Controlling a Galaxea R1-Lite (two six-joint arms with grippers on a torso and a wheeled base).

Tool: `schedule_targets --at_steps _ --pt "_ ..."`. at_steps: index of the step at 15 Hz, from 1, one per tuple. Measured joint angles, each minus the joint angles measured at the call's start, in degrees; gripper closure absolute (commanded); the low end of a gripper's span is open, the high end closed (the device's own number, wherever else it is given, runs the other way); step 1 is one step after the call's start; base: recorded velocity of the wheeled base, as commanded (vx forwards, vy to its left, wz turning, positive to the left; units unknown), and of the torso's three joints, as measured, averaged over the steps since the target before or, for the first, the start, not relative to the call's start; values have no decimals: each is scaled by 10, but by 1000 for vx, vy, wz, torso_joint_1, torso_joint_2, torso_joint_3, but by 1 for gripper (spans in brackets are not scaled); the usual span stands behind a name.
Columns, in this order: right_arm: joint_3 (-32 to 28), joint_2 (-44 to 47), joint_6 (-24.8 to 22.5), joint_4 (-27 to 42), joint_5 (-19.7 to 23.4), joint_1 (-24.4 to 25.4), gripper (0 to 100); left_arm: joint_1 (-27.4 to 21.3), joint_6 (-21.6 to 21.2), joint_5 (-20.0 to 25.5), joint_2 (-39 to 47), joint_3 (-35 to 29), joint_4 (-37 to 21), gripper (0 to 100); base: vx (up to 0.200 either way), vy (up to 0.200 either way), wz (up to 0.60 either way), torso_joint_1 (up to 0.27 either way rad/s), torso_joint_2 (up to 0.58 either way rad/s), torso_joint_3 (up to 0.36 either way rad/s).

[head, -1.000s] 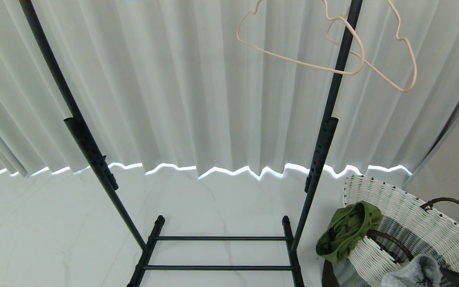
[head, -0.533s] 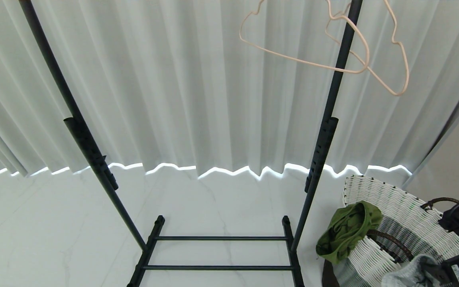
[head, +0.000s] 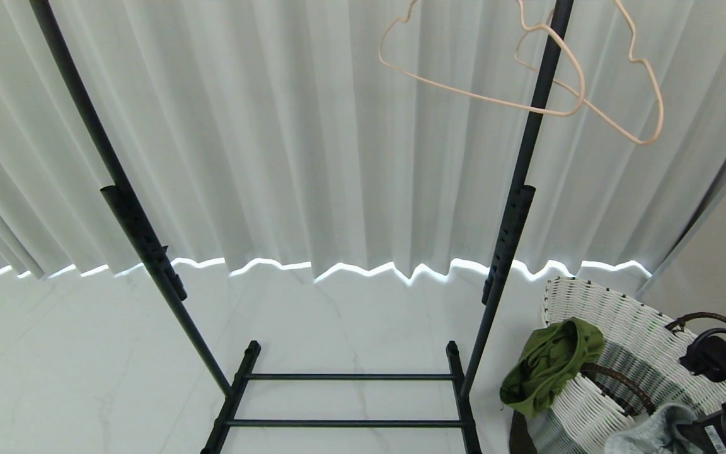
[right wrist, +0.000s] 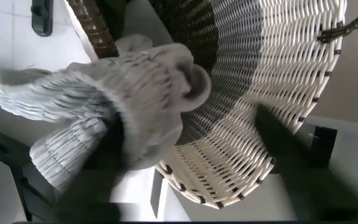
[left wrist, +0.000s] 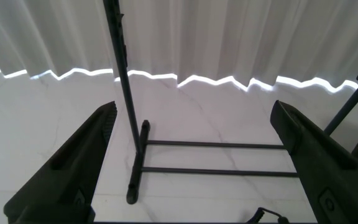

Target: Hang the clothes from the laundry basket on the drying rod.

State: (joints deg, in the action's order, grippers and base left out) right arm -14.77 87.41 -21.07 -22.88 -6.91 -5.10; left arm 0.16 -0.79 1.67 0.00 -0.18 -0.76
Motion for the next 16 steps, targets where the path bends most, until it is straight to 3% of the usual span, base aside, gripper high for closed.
schedule_targets --at_steps 9,11,16 --pt "-2 -68 11 22 -8 -4 100 0 3 0 0 0 0 0 0 0 0 0 0 0" --pt "-57 -109 11 89 -19 -4 100 0 4 0 0 0 0 0 0 0 0 0 0 0" --pt "-256 -236 9 363 -23 3 100 0 3 0 0 0 0 0 0 0 0 0 0 0"
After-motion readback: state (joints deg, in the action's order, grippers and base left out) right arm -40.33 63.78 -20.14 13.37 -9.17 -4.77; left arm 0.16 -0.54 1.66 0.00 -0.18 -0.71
